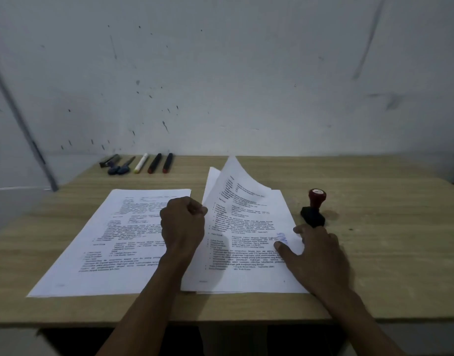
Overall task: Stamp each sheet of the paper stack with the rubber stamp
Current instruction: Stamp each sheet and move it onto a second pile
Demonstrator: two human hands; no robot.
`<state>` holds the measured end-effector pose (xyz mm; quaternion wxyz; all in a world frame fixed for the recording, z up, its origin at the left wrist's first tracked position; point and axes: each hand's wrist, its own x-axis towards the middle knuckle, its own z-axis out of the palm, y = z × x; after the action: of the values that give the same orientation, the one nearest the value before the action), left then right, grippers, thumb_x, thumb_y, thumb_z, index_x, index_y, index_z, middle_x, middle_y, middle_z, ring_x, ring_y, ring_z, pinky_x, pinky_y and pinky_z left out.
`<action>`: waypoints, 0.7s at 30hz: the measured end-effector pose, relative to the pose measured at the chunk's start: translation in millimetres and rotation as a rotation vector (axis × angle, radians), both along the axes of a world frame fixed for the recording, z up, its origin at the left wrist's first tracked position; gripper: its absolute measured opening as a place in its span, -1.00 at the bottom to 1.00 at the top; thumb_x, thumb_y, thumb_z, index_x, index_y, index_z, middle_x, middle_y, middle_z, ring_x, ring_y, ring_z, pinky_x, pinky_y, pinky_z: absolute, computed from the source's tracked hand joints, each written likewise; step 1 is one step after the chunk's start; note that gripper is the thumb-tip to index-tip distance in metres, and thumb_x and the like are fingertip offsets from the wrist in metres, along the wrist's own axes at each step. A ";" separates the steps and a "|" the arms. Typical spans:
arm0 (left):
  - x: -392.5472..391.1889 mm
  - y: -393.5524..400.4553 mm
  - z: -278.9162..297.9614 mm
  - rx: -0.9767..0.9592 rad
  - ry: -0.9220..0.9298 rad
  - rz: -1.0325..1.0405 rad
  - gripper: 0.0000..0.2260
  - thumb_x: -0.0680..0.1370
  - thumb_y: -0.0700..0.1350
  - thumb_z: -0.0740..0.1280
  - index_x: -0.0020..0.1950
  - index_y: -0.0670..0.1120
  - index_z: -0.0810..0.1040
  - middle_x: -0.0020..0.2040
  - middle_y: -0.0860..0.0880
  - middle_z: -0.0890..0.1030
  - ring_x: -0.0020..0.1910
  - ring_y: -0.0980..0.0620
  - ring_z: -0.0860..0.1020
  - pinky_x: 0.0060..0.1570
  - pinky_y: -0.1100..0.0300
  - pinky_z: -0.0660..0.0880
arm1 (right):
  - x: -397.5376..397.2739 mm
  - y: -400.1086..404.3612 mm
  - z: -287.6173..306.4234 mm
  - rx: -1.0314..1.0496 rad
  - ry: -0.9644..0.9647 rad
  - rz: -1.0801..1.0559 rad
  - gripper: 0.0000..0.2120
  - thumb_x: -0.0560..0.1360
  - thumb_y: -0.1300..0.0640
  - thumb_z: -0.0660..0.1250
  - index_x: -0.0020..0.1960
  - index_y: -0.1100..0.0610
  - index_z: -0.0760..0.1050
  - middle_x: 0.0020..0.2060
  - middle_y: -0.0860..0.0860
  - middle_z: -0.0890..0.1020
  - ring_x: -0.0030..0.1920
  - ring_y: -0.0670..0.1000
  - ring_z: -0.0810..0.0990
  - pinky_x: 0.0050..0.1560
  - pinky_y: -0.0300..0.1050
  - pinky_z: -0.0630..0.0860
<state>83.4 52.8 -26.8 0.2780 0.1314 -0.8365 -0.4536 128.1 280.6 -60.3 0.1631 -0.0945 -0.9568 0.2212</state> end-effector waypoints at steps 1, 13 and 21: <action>-0.1 -0.6 0.3 0.009 0.007 -0.019 -0.96 0.45 -0.18 0.46 -0.19 -0.13 0.67 -0.26 -0.02 0.65 -0.22 0.02 0.60 -0.20 0.19 0.44 | 0.4 0.1 0.1 -0.001 -0.004 0.001 -0.41 0.42 -0.34 0.32 0.32 -0.03 0.45 0.18 -0.01 0.53 0.20 0.08 0.44 0.05 -0.03 0.47; -4.2 -33.4 3.0 0.308 0.058 -0.081 -0.87 0.46 -0.17 0.46 -0.03 -0.16 0.70 -0.21 0.03 0.66 -0.22 0.09 0.60 -0.10 0.15 0.53 | -4.5 -11.2 16.7 -0.264 0.040 0.059 -0.43 0.47 -0.28 0.33 0.31 0.08 0.49 0.11 0.01 0.60 0.07 0.02 0.59 0.02 0.03 0.57; 0.5 -98.2 8.5 0.307 0.040 0.008 -0.90 0.49 -0.18 0.41 -0.20 -0.08 0.70 -0.33 0.06 0.62 -0.34 0.08 0.52 -0.17 0.15 0.46 | -29.0 -65.4 37.6 -0.819 -0.017 0.259 -0.95 0.47 0.24 0.46 -0.07 0.18 0.68 -0.38 -0.08 0.69 -0.45 -0.18 0.63 -0.54 -0.36 0.39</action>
<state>83.9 -45.4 -18.4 0.2731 0.1665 -0.7511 -0.5775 99.2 215.2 -22.7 0.0753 -0.0323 -0.7952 0.6007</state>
